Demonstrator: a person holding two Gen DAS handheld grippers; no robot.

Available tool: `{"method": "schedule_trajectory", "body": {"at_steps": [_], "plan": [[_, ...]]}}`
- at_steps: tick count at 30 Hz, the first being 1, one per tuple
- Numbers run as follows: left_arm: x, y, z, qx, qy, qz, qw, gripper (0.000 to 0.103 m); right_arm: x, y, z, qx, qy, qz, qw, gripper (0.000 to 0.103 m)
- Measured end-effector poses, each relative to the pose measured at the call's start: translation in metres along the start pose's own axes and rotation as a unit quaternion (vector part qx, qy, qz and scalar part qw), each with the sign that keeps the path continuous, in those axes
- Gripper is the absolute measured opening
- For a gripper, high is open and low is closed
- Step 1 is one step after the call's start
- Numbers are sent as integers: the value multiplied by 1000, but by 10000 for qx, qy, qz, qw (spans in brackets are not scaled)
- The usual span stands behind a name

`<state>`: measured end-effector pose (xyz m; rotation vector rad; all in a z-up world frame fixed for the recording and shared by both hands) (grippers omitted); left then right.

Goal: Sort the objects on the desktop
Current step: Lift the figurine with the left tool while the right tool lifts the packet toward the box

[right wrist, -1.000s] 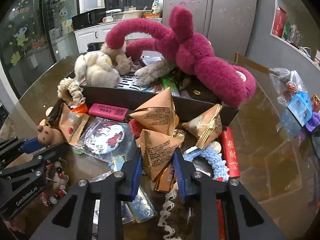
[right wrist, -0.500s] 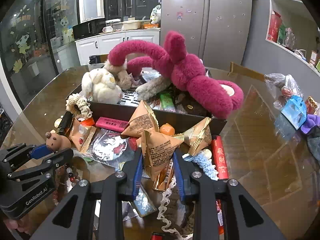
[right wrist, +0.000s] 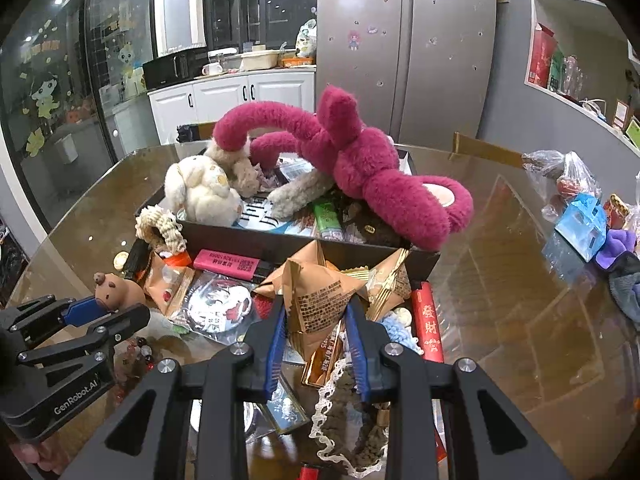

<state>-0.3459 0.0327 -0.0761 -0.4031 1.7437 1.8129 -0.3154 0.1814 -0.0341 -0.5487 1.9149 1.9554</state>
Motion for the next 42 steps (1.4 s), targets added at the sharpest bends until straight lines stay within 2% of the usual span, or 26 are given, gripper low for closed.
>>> {"method": "schedule_trajectory", "body": {"at_steps": [14,23,32,42], "plan": [[-12,46,0,-19,82,259,9996,35,4,30,8,-110,-39,82,9999,29],[15,62,1,-58,48,203,9998,35,16,45,20,-199,-74,101,9997,29],[50,84,5,-22,17,156,9999,35,53,52,21,-274,92,-133,9995,29],[91,107,16,51,-159,130,9998,35,84,74,25,-297,155,-85,9994,29]]}}
Point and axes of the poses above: each gripper's, at about its wrist camera, not at the fingertips, and x roughly the way its jaws point, z to its right, y to its top, the point moved 5 cm from there along x, roughly the way its jaws point, and after that the axes turned 14 degrees about z, right-handed, at the moved point
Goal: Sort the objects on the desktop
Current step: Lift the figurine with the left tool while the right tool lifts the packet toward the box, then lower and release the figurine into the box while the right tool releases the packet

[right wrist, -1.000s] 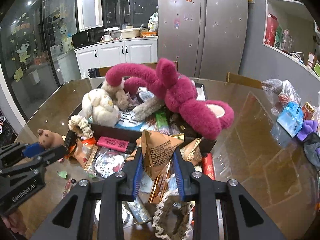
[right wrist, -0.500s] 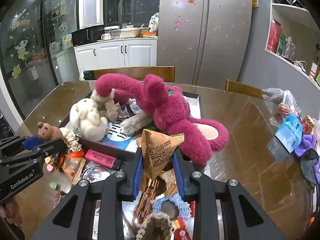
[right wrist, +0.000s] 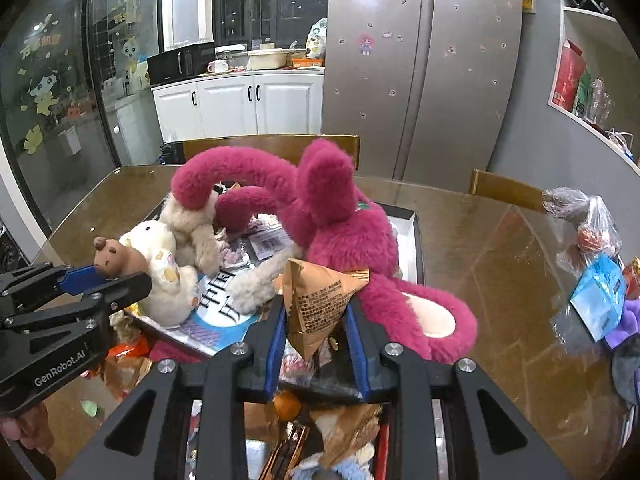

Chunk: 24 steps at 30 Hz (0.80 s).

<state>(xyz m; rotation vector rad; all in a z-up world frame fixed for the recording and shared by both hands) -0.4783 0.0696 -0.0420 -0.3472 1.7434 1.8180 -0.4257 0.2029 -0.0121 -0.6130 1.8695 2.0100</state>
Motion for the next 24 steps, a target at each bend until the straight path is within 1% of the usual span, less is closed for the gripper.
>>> {"method": "schedule_trajectory", "body": {"at_steps": [4,13,20,24], "plan": [[7,3,6,49,-54,-2,10000,35,7,1,3,-26,3,-41,10000,29],[14,11,9,102,-113,15,9999,35,7,1,-2,-56,16,-17,10000,29],[32,20,14,245,-135,-3,9996,35,19,8,-5,-118,26,-10,9999,29],[36,24,16,288,-156,15,9995,36,24,6,-9,-154,70,-67,9998,29]]}}
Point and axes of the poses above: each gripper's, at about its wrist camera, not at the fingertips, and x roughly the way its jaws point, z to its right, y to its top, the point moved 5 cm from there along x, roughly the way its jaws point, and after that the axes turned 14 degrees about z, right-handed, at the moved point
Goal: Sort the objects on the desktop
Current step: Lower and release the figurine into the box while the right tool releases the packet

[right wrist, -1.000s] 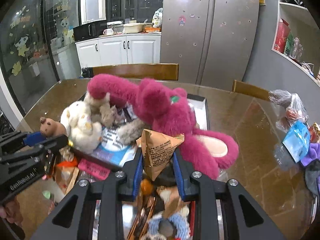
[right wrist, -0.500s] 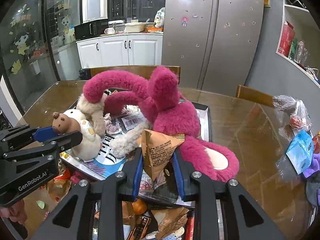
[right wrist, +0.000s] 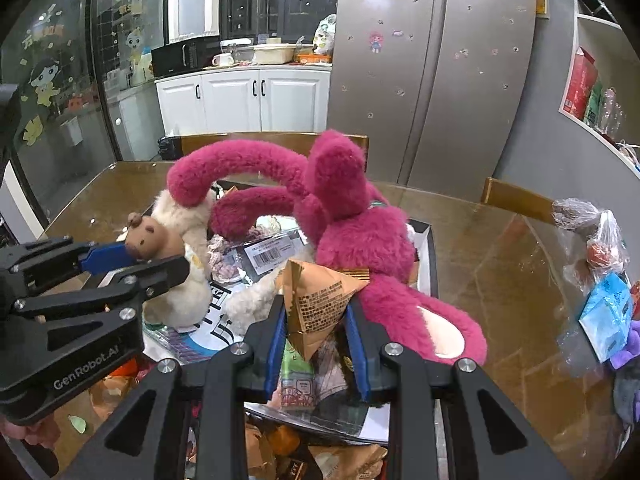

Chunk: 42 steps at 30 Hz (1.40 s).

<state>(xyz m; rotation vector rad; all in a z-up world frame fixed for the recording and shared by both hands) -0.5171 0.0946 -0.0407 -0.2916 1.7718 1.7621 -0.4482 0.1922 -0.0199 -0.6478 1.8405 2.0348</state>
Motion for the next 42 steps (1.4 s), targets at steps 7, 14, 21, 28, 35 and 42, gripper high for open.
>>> {"method": "schedule_trajectory", "body": {"at_steps": [7,14,21,28,35,42], "plan": [[-6,1,-1,45,76,74,9999,45,-3,2,-4,44,32,48,10000,29],[-16,4,-8,224,528,279,9980,83,-8,7,-1,75,-64,174,9998,33],[-23,8,-24,84,609,349,9975,86,-17,14,0,221,-47,329,9992,79],[-33,10,-27,101,629,411,9971,86,-23,18,-5,303,79,403,9987,79],[-45,15,-27,31,581,448,9973,86,-31,23,-5,345,116,469,9982,79],[-74,11,-31,-50,602,517,9968,86,-50,26,-12,362,160,554,9977,79]]}}
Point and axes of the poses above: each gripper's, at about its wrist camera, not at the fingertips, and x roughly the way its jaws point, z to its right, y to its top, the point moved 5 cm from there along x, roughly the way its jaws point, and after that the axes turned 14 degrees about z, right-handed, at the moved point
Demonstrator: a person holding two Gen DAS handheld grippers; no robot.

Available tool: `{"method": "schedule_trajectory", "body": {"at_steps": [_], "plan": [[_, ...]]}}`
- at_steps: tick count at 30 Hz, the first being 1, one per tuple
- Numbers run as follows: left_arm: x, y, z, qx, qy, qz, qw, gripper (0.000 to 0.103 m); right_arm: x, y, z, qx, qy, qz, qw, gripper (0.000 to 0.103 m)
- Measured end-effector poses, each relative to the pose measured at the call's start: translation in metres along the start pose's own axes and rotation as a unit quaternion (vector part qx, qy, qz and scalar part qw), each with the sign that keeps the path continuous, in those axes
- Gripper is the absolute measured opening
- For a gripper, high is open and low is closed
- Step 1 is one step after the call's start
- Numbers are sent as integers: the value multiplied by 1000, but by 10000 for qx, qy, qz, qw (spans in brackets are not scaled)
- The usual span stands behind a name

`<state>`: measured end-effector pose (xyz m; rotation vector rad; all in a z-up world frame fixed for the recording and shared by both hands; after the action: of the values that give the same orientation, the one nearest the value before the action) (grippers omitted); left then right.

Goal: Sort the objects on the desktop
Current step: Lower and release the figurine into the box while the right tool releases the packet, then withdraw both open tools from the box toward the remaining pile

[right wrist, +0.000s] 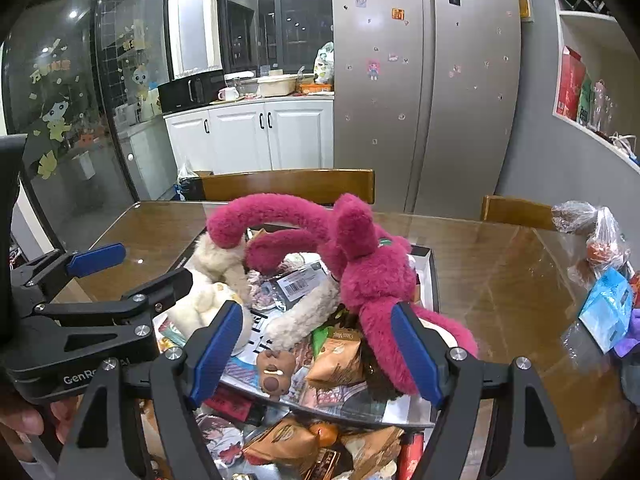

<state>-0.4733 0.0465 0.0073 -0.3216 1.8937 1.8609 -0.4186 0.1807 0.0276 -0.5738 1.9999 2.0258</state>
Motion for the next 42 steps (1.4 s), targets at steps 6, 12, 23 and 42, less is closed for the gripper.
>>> {"method": "schedule_trajectory", "body": {"at_steps": [6,12,23,42], "plan": [[-28,-11,-10,-127,18,9,9999,86,-21,-1,-17,-182,-29,84,9998,79],[-59,-34,-15,-56,91,-40,9999,86,-42,-11,-29,-199,-2,85,9998,79],[-64,-102,-7,-162,-388,-274,9987,86,-59,-64,-30,101,-99,-47,9999,79],[-37,-128,-4,29,-326,-669,9972,86,-24,-112,-24,-160,-338,-610,9974,79]]}}
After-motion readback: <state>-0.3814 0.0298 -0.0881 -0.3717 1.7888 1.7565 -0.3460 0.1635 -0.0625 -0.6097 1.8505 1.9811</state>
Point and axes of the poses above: each gripper's, at about its wrist camera, not at the fingertips, and x roughly the way its jaws point, z to its right, y to its top, the point moved 5 cm from there along x, roughly the way its jaws point, and after that the axes turned 14 degrees about z, right-handed, at the moved point
